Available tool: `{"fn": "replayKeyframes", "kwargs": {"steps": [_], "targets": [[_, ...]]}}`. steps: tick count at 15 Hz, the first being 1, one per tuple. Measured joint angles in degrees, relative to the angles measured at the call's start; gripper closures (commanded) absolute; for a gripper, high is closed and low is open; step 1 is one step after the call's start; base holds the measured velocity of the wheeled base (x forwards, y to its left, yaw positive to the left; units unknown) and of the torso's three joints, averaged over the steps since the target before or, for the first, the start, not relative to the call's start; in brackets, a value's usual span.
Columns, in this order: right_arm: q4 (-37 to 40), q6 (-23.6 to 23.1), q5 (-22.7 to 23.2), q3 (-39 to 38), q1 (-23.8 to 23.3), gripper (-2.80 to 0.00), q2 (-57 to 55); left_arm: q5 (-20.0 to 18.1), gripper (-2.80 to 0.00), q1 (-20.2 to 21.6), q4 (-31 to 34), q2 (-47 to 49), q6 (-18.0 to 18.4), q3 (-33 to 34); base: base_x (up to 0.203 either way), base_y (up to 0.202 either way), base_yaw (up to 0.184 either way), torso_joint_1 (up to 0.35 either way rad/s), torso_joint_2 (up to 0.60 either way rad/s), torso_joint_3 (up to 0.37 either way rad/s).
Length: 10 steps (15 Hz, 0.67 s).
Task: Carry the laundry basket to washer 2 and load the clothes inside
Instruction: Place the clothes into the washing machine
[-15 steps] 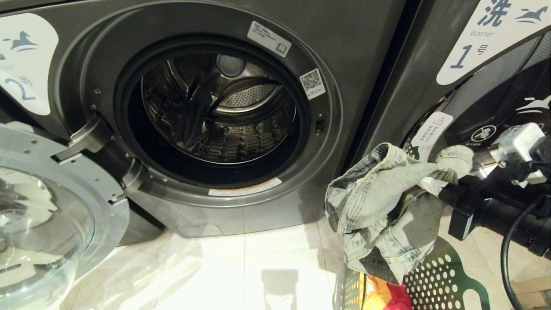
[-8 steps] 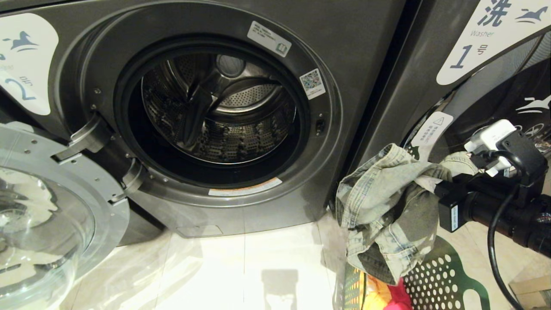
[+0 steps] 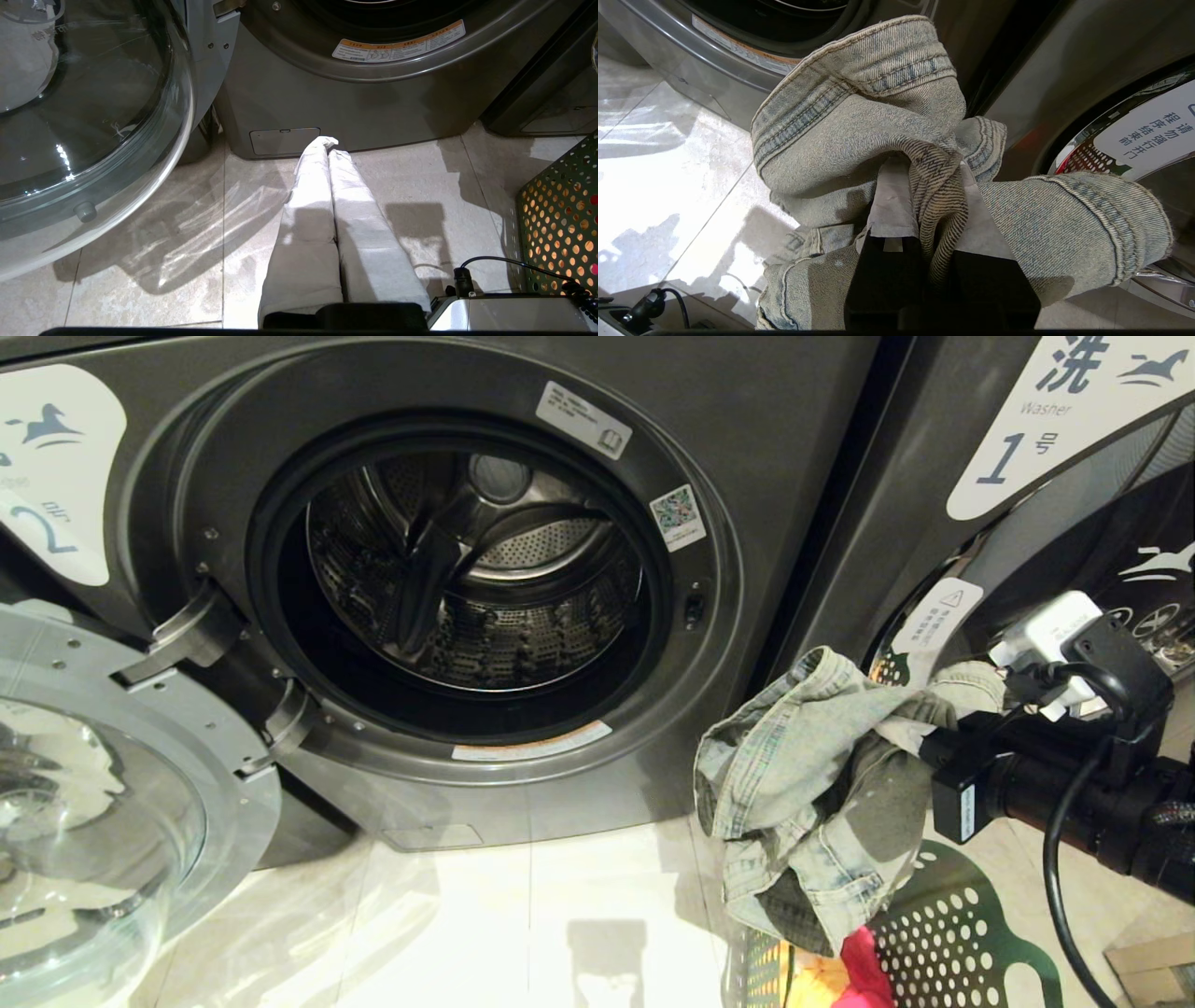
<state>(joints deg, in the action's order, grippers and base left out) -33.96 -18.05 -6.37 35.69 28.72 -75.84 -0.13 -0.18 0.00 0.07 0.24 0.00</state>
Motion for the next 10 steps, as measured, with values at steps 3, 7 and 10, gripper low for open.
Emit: {"fn": "replayKeyframes", "kwargs": {"steps": [3, 7, 10], "targets": [[-0.1, 0.0, 0.0, 0.1, 0.1, 0.00, -0.3, 0.0, 0.00, 0.0, 0.0, 0.0, 0.0, 0.0, 0.002, 0.025, 0.000, 0.001, 0.00, 0.001], [-0.2, 0.0, 0.0, 0.1, 0.1, 0.00, -0.5, 0.0, 0.00, -0.1, 0.0, 0.0, -0.1, 0.0, 0.001, 0.176, -0.003, 0.002, 0.00, 0.003], [-0.2, 0.0, 0.0, 0.1, 0.1, 0.00, -0.5, 0.0, 0.00, 0.0, 0.0, 0.0, 0.0, 0.0, 0.000, 0.122, 0.002, 0.001, 0.00, 0.004]]}}
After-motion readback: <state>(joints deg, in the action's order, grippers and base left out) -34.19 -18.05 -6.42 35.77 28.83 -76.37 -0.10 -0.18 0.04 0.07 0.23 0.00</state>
